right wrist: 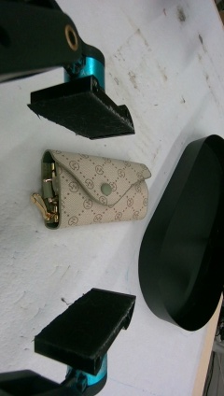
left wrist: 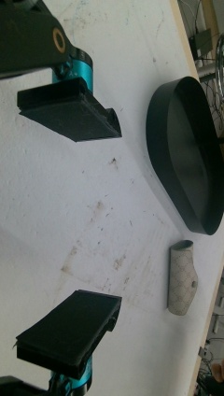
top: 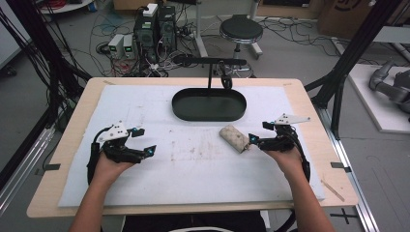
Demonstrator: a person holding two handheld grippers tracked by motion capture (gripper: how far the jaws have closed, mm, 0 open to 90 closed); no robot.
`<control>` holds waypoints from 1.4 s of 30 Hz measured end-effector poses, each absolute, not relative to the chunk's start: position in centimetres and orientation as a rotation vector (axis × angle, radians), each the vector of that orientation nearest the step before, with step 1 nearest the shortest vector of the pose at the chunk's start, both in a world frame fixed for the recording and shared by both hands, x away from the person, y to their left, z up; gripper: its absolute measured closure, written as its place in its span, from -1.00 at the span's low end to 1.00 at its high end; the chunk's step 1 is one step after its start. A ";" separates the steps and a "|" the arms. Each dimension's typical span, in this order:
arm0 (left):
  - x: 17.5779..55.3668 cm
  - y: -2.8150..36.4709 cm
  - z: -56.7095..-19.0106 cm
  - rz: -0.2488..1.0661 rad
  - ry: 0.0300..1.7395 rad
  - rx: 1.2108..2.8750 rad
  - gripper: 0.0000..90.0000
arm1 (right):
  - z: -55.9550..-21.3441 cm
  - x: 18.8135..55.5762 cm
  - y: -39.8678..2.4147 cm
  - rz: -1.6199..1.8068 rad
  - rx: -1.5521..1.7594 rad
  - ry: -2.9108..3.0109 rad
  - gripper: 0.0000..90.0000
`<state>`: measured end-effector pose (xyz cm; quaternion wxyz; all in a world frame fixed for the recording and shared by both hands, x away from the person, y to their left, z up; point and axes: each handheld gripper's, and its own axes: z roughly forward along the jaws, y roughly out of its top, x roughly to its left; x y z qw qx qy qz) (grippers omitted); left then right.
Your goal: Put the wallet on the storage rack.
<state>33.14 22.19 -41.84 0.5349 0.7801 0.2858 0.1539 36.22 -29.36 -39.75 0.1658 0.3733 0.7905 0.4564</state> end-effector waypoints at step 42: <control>32.9 21.9 -41.9 0.360 0.679 1.868 -0.63 | -44.4 37.9 -24.6 0.973 1.110 2.448 -0.63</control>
